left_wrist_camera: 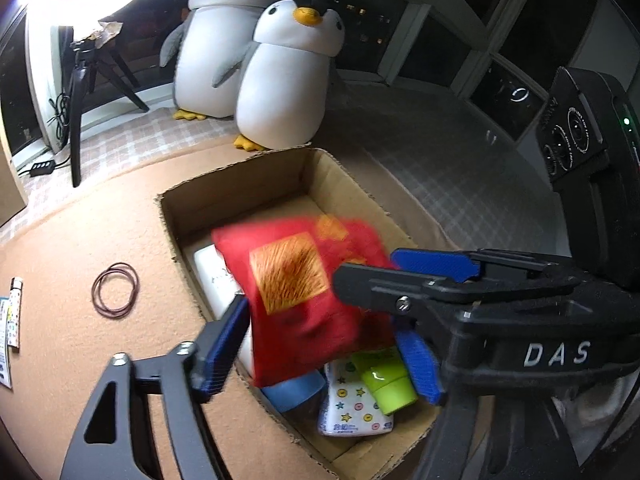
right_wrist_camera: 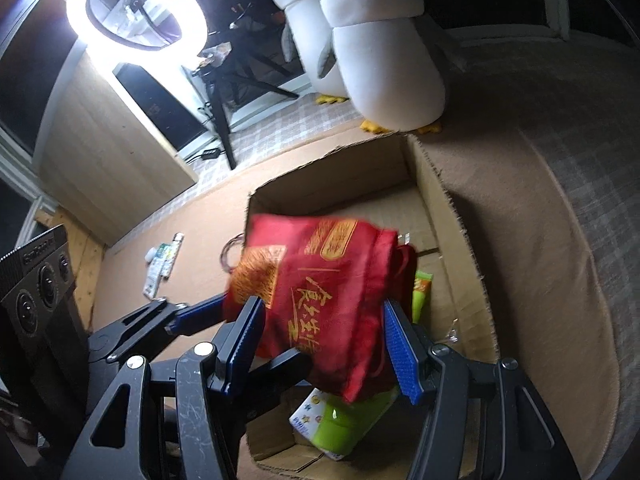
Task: Organize objects
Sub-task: 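Carry the red bag over the box and open the right tool, then move the left tool to the card pack and patterned lighter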
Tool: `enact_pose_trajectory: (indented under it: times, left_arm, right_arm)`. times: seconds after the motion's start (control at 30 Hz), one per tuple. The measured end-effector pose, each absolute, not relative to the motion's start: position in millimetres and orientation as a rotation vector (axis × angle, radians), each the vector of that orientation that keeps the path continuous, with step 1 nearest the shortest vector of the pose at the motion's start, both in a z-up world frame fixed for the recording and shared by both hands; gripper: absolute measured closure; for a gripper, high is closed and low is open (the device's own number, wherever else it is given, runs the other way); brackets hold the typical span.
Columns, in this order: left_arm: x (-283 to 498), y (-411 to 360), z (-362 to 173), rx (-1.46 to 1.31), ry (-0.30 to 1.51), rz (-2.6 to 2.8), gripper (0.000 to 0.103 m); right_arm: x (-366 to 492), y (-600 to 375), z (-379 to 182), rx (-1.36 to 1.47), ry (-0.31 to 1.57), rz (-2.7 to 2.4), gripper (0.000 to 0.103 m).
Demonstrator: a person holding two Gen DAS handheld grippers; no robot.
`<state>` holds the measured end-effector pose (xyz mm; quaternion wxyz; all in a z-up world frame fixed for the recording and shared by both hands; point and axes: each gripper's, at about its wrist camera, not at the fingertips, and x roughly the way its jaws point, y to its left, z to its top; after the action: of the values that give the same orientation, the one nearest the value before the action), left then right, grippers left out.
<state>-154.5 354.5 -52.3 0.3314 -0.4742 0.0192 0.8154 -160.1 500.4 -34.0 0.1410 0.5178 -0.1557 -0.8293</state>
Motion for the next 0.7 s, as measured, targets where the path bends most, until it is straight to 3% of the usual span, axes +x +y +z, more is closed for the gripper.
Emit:
enact_pose_trajectory:
  times: [0.7]
  left_arm:
    - [-151.8,289.5,-45.4,-1.256,-0.001,2.213,0.024]
  right_arm:
    - [-159.5,485.6,-30.0,1.482,-0.481,-2.409,0.045]
